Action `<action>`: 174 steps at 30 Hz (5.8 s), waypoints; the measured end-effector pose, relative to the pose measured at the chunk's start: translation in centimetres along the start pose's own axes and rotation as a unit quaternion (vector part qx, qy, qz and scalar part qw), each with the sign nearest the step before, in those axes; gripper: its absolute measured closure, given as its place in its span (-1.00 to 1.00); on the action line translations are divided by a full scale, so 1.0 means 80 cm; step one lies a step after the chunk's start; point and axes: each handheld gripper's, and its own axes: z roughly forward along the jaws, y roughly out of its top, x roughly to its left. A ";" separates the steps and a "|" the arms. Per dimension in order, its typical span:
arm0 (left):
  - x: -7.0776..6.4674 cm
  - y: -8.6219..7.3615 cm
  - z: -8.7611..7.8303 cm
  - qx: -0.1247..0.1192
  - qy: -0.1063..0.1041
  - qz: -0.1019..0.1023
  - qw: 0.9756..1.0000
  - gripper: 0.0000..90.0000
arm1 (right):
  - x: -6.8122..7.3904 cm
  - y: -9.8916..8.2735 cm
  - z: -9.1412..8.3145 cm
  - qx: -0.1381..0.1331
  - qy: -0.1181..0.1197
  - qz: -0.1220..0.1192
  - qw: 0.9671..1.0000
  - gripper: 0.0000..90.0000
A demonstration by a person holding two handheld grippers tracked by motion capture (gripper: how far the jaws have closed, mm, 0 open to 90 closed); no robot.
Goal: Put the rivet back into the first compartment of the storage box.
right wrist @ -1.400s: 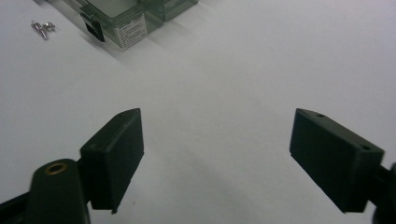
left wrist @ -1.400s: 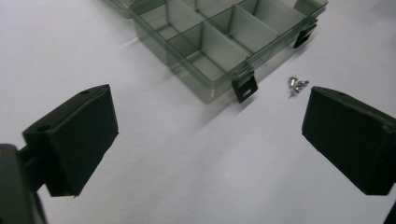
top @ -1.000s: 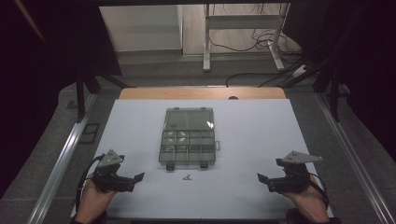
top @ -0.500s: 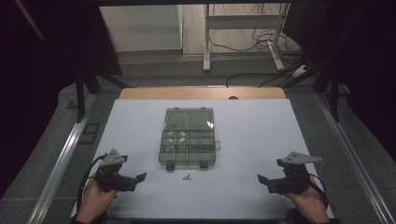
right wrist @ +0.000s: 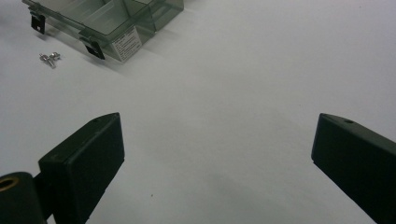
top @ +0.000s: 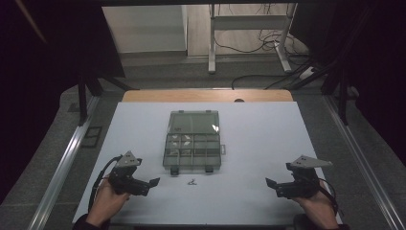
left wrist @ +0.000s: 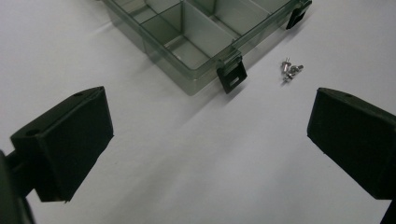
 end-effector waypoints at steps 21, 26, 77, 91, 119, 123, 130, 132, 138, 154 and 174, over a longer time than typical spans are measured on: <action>-0.026 0.030 0.038 0.048 -0.055 0.023 0.997 -0.96 | -0.001 0.000 0.000 0.001 0.007 0.000 1.000 -0.95; -0.031 0.034 0.045 0.057 -0.062 0.028 0.996 -0.95 | 0.000 0.000 0.000 0.002 0.007 -0.001 1.000 -0.95; -0.070 0.062 0.128 0.153 -0.108 0.137 0.973 0.61 | 0.001 0.000 0.003 0.013 0.013 -0.008 1.000 -0.91; -0.067 0.066 0.120 0.150 -0.110 0.133 0.974 0.84 | 0.000 0.000 0.003 0.013 0.013 -0.007 1.000 -0.90; -0.052 0.084 0.083 0.115 -0.105 0.087 0.984 0.84 | -0.001 0.000 0.002 0.009 0.011 -0.002 1.000 -0.90; -0.046 0.087 0.079 0.114 -0.098 0.083 0.985 0.84 | -0.001 0.000 0.002 0.011 0.010 -0.004 1.000 -0.91; -0.040 0.093 0.075 0.109 -0.094 0.076 0.987 0.84 | -0.002 0.000 0.003 0.012 0.013 0.001 1.000 -0.94; -0.039 0.095 0.074 0.108 -0.093 0.075 0.987 0.84 | -0.002 0.000 0.002 0.010 0.014 0.002 1.000 -0.95; -0.032 0.101 0.067 0.101 -0.090 0.066 0.989 0.84 | -0.002 0.000 0.002 0.009 0.015 0.001 1.000 -0.97; -0.002 0.115 0.065 0.102 -0.061 0.041 0.992 0.84 | -0.003 0.000 0.004 0.014 0.015 0.003 1.000 -0.97; 0.033 0.135 0.071 0.102 -0.028 0.022 0.994 0.84 | -0.002 0.000 0.005 0.019 0.015 0.002 1.000 -0.97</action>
